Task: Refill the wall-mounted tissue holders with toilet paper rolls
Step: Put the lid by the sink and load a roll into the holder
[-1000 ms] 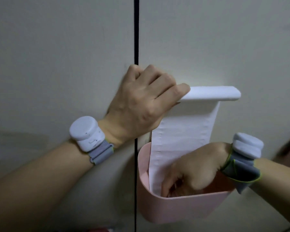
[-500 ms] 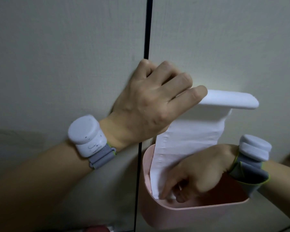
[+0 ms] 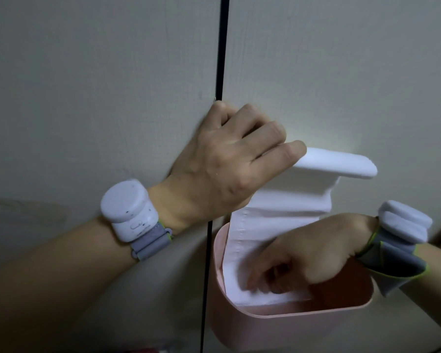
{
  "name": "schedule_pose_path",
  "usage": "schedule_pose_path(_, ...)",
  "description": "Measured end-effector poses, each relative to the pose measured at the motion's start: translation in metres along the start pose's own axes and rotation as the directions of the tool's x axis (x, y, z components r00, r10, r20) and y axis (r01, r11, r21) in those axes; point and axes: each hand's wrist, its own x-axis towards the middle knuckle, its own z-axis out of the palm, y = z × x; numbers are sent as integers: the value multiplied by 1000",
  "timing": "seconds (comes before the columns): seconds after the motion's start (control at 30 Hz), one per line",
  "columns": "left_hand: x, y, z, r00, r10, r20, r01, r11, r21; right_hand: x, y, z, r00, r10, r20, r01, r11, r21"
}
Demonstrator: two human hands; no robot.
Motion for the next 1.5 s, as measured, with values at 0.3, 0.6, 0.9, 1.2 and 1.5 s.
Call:
schedule_pose_path(0.3,-3,3,4,1000,15,6,-15,1000,-20,-11,9,4,994,104,-42,-110,978,-176)
schedule_pose_path(0.6,-4,3,3,1000,10,7,-10,999,-41,-5,6,11,987,161,-19,-163,978,-132)
schedule_pose_path(0.9,-4,3,2,1000,12,19,-11,999,-44,1,9,22,962,269,-52,-273,934,-228)
schedule_pose_path(1.2,-3,2,3,1000,23,10,-23,999,-40,-7,7,17,986,140,-86,-157,957,-244)
schedule_pose_path(1.5,-2,3,0,999,24,36,-22,998,-63,-61,5,6,883,22,-469,-38,999,-26)
